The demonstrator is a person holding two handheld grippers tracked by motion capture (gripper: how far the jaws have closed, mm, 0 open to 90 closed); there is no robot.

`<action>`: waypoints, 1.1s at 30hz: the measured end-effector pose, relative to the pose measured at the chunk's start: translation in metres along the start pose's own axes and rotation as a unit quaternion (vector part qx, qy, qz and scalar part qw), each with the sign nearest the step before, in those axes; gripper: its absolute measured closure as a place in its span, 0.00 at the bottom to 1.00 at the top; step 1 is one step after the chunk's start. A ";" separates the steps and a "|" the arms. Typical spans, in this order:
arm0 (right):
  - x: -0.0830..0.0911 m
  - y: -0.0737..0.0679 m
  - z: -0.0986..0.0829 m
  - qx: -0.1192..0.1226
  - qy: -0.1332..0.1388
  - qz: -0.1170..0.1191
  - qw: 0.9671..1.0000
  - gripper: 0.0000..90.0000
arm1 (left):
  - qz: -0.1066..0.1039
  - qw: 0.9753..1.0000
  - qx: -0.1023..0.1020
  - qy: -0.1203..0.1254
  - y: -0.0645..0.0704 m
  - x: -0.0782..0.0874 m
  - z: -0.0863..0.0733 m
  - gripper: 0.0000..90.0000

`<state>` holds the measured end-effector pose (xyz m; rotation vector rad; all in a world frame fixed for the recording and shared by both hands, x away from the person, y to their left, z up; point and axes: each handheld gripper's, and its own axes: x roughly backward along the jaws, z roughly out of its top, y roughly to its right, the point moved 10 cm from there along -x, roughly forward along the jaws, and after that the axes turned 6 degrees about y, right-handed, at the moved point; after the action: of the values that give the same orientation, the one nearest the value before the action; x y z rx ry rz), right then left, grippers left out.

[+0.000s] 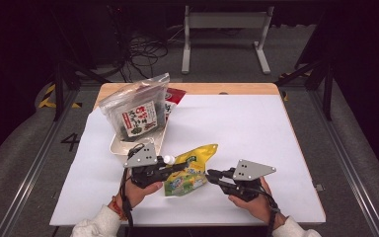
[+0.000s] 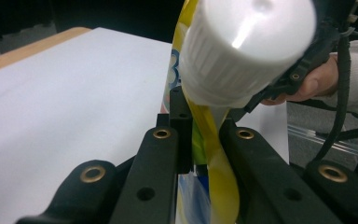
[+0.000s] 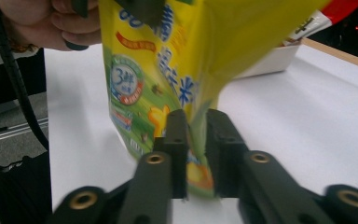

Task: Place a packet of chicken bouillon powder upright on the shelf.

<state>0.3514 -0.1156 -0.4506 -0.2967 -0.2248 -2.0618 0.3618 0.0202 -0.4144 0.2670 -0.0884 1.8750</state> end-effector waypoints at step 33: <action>0.067 0.044 -0.061 -0.043 -0.104 -0.099 0.989 0.32 | 0.027 0.997 -0.074 0.020 -0.022 0.044 0.043 0.96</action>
<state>0.3513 -0.2096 -0.4873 -0.5636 -0.3020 -2.2408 0.3757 0.0601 -0.3647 0.1263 -0.2093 1.9163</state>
